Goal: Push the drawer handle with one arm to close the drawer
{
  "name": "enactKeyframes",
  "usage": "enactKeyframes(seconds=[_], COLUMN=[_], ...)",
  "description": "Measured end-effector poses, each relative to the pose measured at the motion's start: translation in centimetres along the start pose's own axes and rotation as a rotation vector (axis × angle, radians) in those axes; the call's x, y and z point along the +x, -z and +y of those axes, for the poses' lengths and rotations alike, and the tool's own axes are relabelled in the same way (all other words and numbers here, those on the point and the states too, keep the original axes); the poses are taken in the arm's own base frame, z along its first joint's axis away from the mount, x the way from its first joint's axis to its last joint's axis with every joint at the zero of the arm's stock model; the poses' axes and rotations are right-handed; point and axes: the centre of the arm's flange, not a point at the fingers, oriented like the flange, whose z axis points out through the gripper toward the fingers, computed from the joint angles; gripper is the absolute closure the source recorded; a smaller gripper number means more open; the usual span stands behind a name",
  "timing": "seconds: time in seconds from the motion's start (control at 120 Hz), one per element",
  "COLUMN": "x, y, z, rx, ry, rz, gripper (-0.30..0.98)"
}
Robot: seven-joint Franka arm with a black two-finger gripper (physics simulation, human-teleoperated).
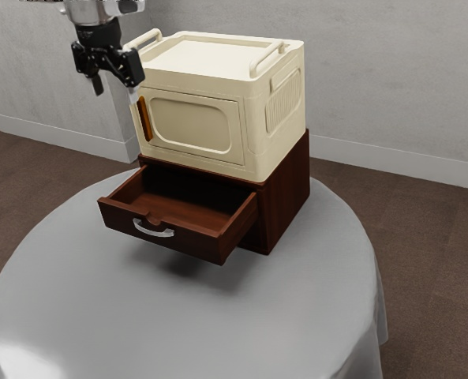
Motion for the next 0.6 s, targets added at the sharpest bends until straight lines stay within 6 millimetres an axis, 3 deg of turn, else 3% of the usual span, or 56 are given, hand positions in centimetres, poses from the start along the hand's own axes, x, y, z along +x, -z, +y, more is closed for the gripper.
enactKeyframes(seconds=[0.117,0.225,0.292,0.342,0.408,0.492,0.6], x=[-0.9,-5.6,-9.0,-10.5,-12.5,-14.3,-17.3], y=[0.2,0.1,-2.2,-4.1,-7.5,-9.9,-14.4], z=[-1.1,-0.8,-0.4,0.2,0.8,1.1,1.7], rx=[-0.008,-0.056,-0.091,-0.103,-0.098,-0.066,-0.018], ry=[0.016,-0.002,-0.011,-0.015,-0.019,-0.013,-0.007], rz=[-0.001,-0.027,-0.082,-0.121,-0.152,-0.152,-0.138], gripper=[0.0,0.0,0.0,0.02,0.19,0.41,0.59])
